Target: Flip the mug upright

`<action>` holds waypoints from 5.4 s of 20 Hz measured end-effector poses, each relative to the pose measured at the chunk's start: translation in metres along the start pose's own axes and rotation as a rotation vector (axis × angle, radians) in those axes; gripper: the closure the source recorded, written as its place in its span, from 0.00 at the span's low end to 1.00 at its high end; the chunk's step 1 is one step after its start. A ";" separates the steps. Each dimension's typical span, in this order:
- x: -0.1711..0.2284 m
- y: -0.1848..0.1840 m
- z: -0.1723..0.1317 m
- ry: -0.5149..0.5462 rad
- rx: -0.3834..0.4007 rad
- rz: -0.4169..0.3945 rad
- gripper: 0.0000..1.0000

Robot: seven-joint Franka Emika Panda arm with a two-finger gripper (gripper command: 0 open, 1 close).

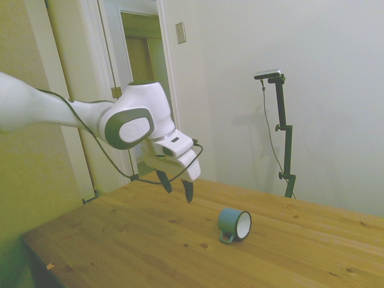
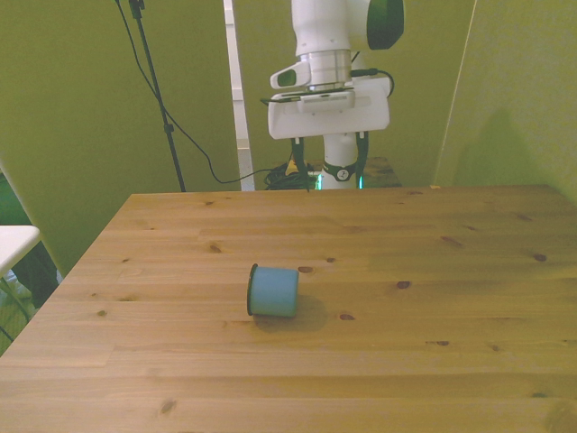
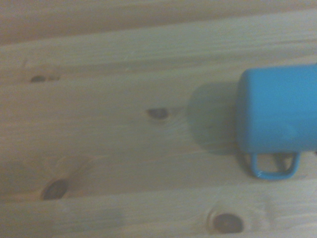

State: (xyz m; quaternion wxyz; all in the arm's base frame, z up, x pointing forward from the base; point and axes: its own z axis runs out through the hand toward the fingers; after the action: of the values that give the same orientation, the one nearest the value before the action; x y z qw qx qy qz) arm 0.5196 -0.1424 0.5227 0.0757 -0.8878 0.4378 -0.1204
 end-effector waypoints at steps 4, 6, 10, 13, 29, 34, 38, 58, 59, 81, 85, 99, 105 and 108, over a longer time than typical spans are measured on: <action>0.018 -0.007 0.009 0.005 -0.009 -0.012 0.00; 0.022 -0.005 0.013 0.001 -0.015 -0.015 0.00; 0.054 0.013 0.026 0.002 -0.034 0.007 0.00; 0.085 0.024 0.037 0.004 -0.028 0.039 0.00; 0.146 0.027 0.090 -0.106 -0.007 0.048 0.00; 0.158 0.030 0.098 -0.215 0.067 0.049 0.00; 0.169 0.030 0.114 -0.314 0.092 0.030 0.00; 0.179 0.061 0.151 -0.487 0.385 -0.053 0.00; 0.179 0.062 0.155 -0.501 0.404 -0.053 0.00; 0.194 0.063 0.189 -0.751 0.591 -0.053 0.00; 0.194 0.059 0.188 -0.764 0.601 -0.054 0.00; 0.193 0.058 0.198 -0.791 0.611 -0.038 1.00; 0.193 0.060 0.202 -0.799 0.610 -0.038 1.00; 0.194 0.060 0.204 -0.800 0.610 -0.039 1.00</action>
State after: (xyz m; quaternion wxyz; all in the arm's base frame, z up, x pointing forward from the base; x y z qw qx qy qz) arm 0.6454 -0.3267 0.3411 0.4912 -0.8100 0.3025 0.1056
